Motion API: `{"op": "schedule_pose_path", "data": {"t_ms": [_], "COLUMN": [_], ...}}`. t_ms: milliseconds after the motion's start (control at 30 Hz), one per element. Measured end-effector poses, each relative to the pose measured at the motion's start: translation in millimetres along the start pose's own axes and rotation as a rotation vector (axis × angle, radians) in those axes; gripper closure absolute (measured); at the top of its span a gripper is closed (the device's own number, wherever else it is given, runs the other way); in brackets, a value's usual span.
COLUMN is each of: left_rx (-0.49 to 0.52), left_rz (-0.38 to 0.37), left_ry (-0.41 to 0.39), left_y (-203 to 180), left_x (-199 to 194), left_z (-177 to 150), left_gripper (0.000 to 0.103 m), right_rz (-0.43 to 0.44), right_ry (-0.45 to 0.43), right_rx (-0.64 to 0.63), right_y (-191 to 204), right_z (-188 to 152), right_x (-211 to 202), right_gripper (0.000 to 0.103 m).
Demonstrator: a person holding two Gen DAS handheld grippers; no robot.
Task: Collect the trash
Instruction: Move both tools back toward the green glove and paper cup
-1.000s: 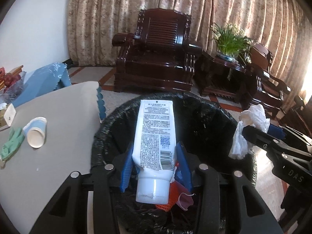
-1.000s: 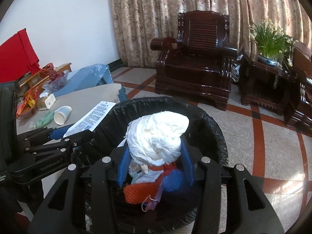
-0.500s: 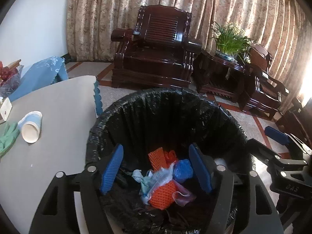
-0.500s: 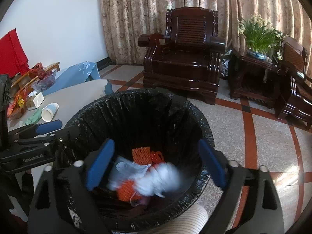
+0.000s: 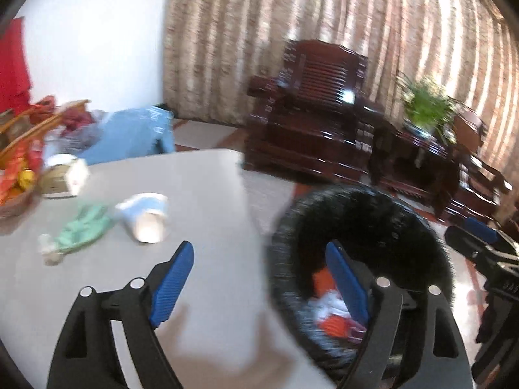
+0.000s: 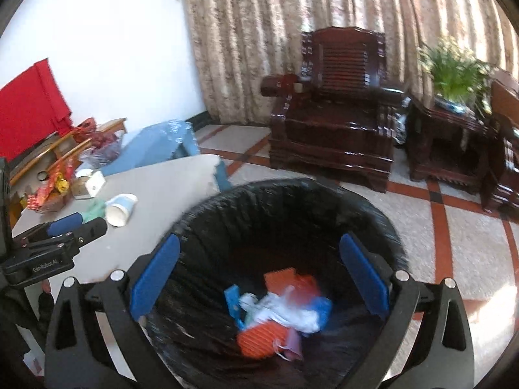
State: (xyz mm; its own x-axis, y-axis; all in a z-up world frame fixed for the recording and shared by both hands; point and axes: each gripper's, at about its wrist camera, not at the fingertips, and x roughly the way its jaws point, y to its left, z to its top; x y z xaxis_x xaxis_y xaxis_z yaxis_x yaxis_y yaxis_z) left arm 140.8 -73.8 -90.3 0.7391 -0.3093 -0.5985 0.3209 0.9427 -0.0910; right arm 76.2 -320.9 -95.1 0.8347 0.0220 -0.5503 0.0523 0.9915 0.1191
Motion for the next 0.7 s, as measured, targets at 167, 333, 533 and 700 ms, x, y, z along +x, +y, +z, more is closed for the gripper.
{"op": "schedule_pose_path", "data": {"t_ms": [167, 333, 533, 700], "left_rx": [-0.043, -0.096, -0.126, -0.152], "left_rz": [0.125, 0.229, 0.336, 0.376], "left_ry": [-0.047, -0.063, -0.083, -0.072], "left_y": [57.7, 108.6, 159.2, 194.2], "left_x": [-20.3, -31.4, -28.7, -14.9], "left_z": [-3.1, -8.2, -14.9, -22.1], "left_gripper": [0.021, 0.021, 0.021, 0.021], "right_rz": [0.07, 0.136, 0.219, 0.254], "right_ry": [-0.01, -0.014, -0.012, 0.024], "right_rx": [-0.039, -0.084, -0.144, -0.198], "right_y": [44.4, 93.6, 159.4, 209.8], "right_z": [15.3, 25.7, 32.3, 28.6], "right_x": [17.1, 38.6, 78.2, 122.7], "right_gripper": [0.006, 0.006, 0.006, 0.007]}}
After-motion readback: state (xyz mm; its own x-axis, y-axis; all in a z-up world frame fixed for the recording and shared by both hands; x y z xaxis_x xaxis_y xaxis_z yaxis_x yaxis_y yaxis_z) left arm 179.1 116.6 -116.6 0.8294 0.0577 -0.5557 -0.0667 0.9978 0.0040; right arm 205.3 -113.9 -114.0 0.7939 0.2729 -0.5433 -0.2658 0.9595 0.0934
